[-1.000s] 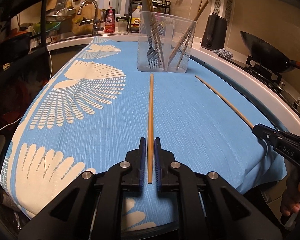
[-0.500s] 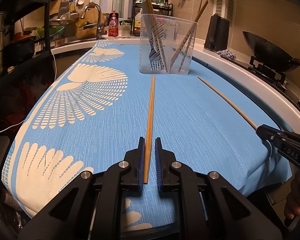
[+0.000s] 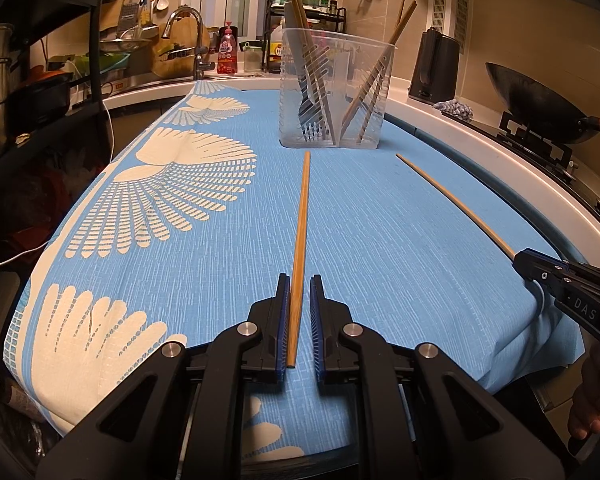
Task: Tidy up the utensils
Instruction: 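Lift the chopstick with the left tool while the right tool lifts its chopstick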
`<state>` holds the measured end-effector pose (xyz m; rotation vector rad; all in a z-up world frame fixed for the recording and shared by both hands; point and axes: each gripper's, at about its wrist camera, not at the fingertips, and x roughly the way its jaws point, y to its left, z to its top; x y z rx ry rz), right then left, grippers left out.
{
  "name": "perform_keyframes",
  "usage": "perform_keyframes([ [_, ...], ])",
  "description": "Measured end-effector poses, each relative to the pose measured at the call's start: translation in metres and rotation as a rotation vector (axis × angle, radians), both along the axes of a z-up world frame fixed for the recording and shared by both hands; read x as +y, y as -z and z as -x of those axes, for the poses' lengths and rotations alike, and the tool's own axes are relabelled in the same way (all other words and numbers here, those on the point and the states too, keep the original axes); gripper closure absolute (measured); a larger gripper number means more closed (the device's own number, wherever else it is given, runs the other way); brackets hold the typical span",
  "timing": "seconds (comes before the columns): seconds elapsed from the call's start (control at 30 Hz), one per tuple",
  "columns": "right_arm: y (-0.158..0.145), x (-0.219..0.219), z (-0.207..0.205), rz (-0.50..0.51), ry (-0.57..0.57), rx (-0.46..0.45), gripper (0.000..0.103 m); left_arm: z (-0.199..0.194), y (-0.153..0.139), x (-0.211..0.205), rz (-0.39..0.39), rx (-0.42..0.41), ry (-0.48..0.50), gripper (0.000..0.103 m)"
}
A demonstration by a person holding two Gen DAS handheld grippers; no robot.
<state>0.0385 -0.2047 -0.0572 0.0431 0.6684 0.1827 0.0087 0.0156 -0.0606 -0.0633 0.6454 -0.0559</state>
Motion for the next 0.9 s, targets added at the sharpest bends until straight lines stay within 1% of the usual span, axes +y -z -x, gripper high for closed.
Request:
perform_keyframes([
  [0.13,0.0001,0.001,0.0001,0.003,0.0,-0.001,0.096,0.0002,-0.0001,0.0001,-0.001,-0.001,0.0,0.092],
  [0.7,-0.0007,0.0017,-0.0006,0.014,0.0,-0.001,0.096,-0.0005,-0.0002,-0.0015,-0.004,-0.006,0.001,0.092],
  [0.77,-0.0006,0.0021,-0.0006,0.016,0.0,0.0,0.096,-0.0009,-0.0003,-0.0017,-0.005,-0.006,0.004,0.093],
  [0.8,-0.0012,0.0021,-0.0008,0.015,-0.001,0.004,0.096,-0.0012,-0.0006,-0.0018,-0.007,-0.004,0.005,0.096],
  [0.9,-0.0058,0.0006,0.0012,-0.003,0.008,0.008,0.096,-0.001,-0.003,0.0004,0.004,0.005,0.011,0.097],
])
